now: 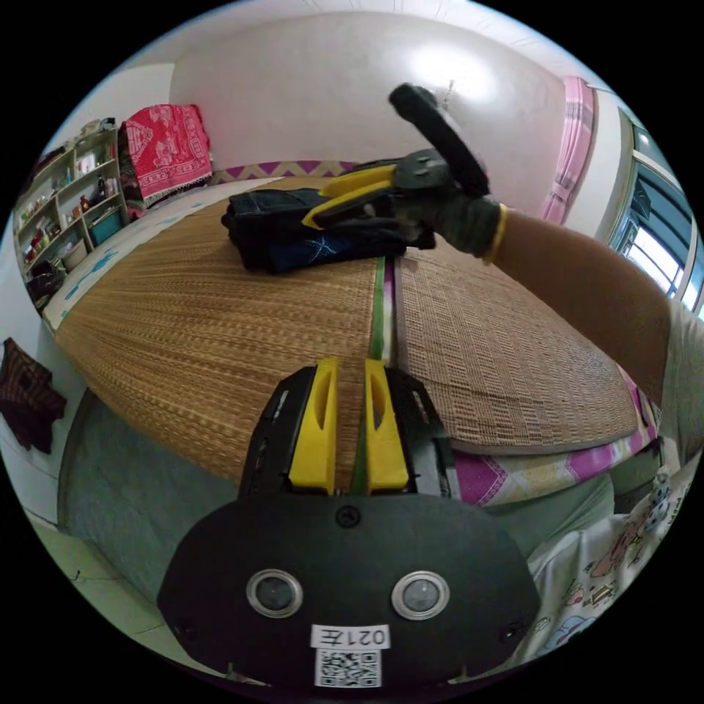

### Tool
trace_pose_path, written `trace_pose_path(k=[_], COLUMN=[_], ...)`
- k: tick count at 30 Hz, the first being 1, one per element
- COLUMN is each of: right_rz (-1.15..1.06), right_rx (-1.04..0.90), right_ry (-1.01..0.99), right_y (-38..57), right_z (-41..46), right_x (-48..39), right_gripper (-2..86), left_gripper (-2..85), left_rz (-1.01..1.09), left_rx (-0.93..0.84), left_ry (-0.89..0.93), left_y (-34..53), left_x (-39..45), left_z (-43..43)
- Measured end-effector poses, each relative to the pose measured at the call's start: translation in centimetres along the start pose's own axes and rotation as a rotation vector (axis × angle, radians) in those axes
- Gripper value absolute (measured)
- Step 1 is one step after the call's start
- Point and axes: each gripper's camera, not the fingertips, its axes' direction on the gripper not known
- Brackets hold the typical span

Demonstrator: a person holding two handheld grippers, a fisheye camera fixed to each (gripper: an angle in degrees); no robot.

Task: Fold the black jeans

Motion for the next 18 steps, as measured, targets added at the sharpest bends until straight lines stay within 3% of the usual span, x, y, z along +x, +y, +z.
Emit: trace_pose_path(k=[8,12,18], right_rz=[-0.231,-0.093,0.168], right_rx=[-0.123,-0.106,-0.009], right_ry=[0.01,-0.107,-0.259], right_y=[-4.6,-4.9,-3.2], right_z=[9.2,9.5,6.5], right_x=[-2.0,0.9,7.6], right_gripper=[11.6,4.9,3.6], left_gripper=[5.1,4.9,4.4], left_rz=[-0.072,-0.083,-0.1], left_rx=[0.043,0.039,0.036], left_ry=[-0.009,0.005,0.01], left_y=[1.0,1.3,0.9], left_x=[-3.3,-4.5,-5.1], left_z=[-3.0,-4.3,-5.9])
